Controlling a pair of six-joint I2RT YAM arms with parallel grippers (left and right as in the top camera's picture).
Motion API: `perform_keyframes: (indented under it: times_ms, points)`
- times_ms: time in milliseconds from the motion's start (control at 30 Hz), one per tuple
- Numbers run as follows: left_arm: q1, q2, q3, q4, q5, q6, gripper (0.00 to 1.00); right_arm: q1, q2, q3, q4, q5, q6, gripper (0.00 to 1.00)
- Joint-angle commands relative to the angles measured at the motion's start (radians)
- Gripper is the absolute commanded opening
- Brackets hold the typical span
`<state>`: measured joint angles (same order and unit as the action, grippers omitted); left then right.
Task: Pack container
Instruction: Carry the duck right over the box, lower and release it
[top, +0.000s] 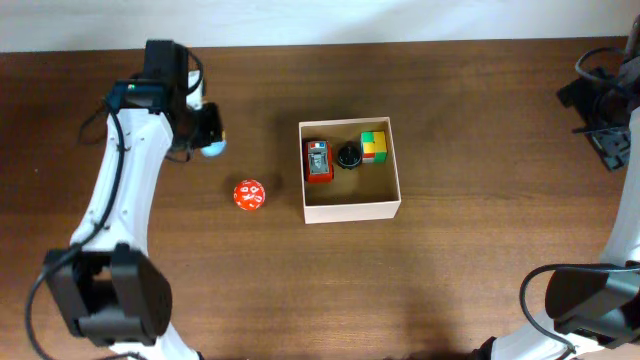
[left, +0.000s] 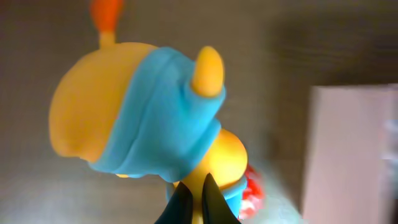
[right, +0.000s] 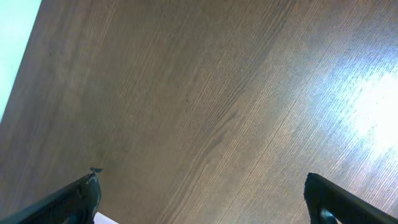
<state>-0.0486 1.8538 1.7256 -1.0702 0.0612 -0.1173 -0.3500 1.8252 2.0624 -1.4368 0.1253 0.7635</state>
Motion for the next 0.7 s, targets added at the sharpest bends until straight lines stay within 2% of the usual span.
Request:
perform_keyframes:
  times_ms: [0, 267, 367, 533, 667]
  points:
    - [-0.088, -0.089, 0.042, 0.008, 0.137, 0.300, 0.02, -0.004, 0.003, 0.002, 0.000, 0.002, 0.008, 0.99]
    - [-0.347, -0.108, 0.042, 0.015, 0.137, 0.692, 0.02, -0.004, 0.003, 0.002, 0.000, 0.002, 0.008, 0.99]
    - [-0.431, -0.105, 0.042, 0.005, 0.134, 0.788, 0.02, -0.004, 0.003, 0.002, 0.000, 0.002, 0.008, 0.99]
    - [-0.528, -0.102, 0.037, -0.105, 0.134, 1.059, 0.02, -0.004, 0.003, 0.002, 0.000, 0.002, 0.008, 0.99]
    - [-0.542, -0.101, -0.001, -0.124, 0.134, 1.231, 0.02, -0.004, 0.003, 0.002, 0.000, 0.002, 0.008, 0.99]
